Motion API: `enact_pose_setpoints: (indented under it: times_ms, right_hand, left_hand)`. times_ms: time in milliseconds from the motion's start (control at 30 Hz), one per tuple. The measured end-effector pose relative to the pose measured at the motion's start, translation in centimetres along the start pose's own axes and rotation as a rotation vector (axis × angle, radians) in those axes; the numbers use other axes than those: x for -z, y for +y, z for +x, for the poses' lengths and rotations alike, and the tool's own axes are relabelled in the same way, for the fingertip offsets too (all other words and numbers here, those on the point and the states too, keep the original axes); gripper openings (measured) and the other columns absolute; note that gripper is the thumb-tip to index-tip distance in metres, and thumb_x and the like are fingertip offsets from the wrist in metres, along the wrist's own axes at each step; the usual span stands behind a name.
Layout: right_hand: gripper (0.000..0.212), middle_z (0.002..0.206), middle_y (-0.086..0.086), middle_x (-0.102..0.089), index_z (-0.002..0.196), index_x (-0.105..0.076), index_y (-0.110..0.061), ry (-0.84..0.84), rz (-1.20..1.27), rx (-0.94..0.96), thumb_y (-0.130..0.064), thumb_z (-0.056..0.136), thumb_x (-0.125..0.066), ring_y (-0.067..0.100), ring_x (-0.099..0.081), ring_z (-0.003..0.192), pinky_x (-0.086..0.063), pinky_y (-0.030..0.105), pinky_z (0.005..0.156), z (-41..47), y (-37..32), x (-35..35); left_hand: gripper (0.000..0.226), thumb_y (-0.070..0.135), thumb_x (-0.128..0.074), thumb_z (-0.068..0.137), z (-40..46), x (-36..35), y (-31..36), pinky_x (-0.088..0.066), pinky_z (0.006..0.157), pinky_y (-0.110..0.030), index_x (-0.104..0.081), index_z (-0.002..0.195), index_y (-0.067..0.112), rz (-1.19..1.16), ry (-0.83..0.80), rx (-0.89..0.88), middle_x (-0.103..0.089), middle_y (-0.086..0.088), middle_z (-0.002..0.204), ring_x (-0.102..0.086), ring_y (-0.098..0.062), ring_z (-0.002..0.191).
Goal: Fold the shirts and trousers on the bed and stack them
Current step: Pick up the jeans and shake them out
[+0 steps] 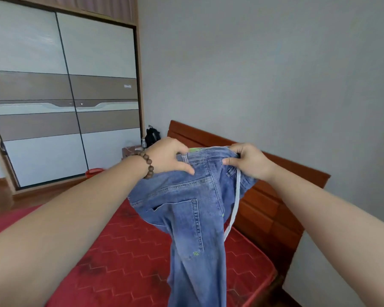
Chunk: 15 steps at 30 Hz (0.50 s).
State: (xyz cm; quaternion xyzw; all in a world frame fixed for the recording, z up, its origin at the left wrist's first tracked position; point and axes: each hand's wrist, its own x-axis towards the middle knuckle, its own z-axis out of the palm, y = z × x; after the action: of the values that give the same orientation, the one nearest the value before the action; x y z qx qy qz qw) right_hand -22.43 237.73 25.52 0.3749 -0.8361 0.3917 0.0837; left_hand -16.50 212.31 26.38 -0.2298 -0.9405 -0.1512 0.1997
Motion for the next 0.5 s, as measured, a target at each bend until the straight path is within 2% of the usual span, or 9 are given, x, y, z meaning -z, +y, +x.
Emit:
enact_pose_setpoints:
  times_ms: [67,133,167,200,267,333,367,433,500]
  right_hand:
    - [0.015,0.081,-0.006,-0.068,0.082,-0.068,-0.015,-0.044,0.061,-0.014,0.0,0.086,-0.066,-0.009,-0.059,0.064,-0.05,0.014,0.07,0.1,-0.7,1.7]
    - [0.003,0.085,0.006,-0.068,0.088,-0.067,-0.001,-0.046,0.055,-0.035,-0.002,0.088,-0.064,0.0,-0.061,0.069,-0.053,0.021,0.072,-0.1,-0.8,3.1]
    - [0.006,0.086,0.009,-0.068,0.088,-0.067,0.002,-0.054,0.029,-0.042,-0.003,0.089,-0.064,0.005,-0.061,0.072,-0.052,0.025,0.074,-0.2,-0.9,3.8]
    - [0.006,0.085,0.007,-0.068,0.086,-0.068,-0.001,-0.08,-0.035,-0.026,-0.005,0.089,-0.065,0.004,-0.06,0.072,-0.051,0.026,0.074,-0.4,-0.8,4.5]
    - [0.019,0.073,-0.003,-0.065,0.072,-0.063,-0.018,-0.165,-0.24,0.025,-0.008,0.088,-0.067,-0.006,-0.055,0.063,-0.045,0.021,0.066,-1.0,-0.6,6.0]
    - [0.018,0.071,0.002,-0.063,0.07,-0.062,-0.015,-0.203,-0.459,0.038,-0.014,0.086,-0.07,0.005,-0.057,0.066,-0.038,0.025,0.062,-1.8,0.4,7.6]
    - [0.013,0.077,0.007,-0.067,0.077,-0.067,-0.008,-0.206,-0.527,0.039,-0.017,0.085,-0.071,0.015,-0.059,0.072,-0.04,0.027,0.065,-2.2,1.1,8.4]
    - [0.02,0.085,0.011,-0.069,0.087,-0.07,-0.003,-0.196,-0.576,0.03,-0.022,0.083,-0.073,0.026,-0.062,0.08,-0.045,0.032,0.073,-3.2,2.4,9.5]
    - [0.019,0.077,0.006,-0.065,0.074,-0.066,-0.008,-0.218,-0.565,0.007,-0.023,0.08,-0.076,0.025,-0.059,0.075,-0.044,0.027,0.069,-4.1,3.3,10.2]
  left_hand:
    - [0.059,0.05,-0.08,0.068,-2.2,-1.4,-1.5,-0.02,0.05,-0.026,-0.05,0.059,-0.001,0.043,-0.114,0.103,-0.036,-0.005,0.057,-0.031,-0.013,0.055]
    - [0.06,0.056,-0.078,0.066,-4.5,-3.5,-3.0,-0.029,0.054,-0.026,-0.056,0.063,0.0,0.027,-0.21,0.222,-0.042,-0.004,0.06,-0.037,-0.014,0.057]
    - [0.06,0.06,-0.076,0.065,-5.4,-4.3,-3.4,-0.03,0.056,-0.029,-0.054,0.063,0.004,0.014,-0.224,0.263,-0.043,-0.003,0.062,-0.038,-0.014,0.058]
    - [0.058,0.061,-0.075,0.065,-5.8,-4.8,-3.6,-0.031,0.056,-0.03,-0.052,0.063,0.008,0.003,-0.223,0.284,-0.043,-0.002,0.062,-0.038,-0.014,0.058]
    - [0.053,0.052,-0.077,0.07,-6.0,-4.2,-3.0,-0.03,0.054,-0.027,-0.051,0.061,0.008,-0.007,-0.219,0.308,-0.042,-0.003,0.06,-0.037,-0.014,0.056]
    - [0.051,0.042,-0.079,0.075,-5.7,-2.1,-2.0,-0.025,0.047,-0.021,-0.048,0.057,0.005,-0.012,-0.195,0.324,-0.037,-0.005,0.056,-0.034,-0.014,0.052]
    - [0.05,0.039,-0.079,0.075,-5.6,-0.8,-1.4,-0.022,0.045,-0.019,-0.047,0.056,0.006,-0.023,-0.174,0.342,-0.035,-0.005,0.056,-0.032,-0.013,0.051]
    - [0.052,0.037,-0.08,0.074,-5.0,1.7,0.0,-0.019,0.042,-0.019,-0.042,0.054,0.009,-0.049,-0.137,0.363,-0.03,-0.002,0.051,-0.027,-0.011,0.047]
    - [0.056,0.035,-0.081,0.073,-4.1,3.7,1.4,-0.016,0.041,-0.019,-0.038,0.051,0.009,-0.062,-0.118,0.35,-0.023,0.004,0.045,-0.021,-0.009,0.042]
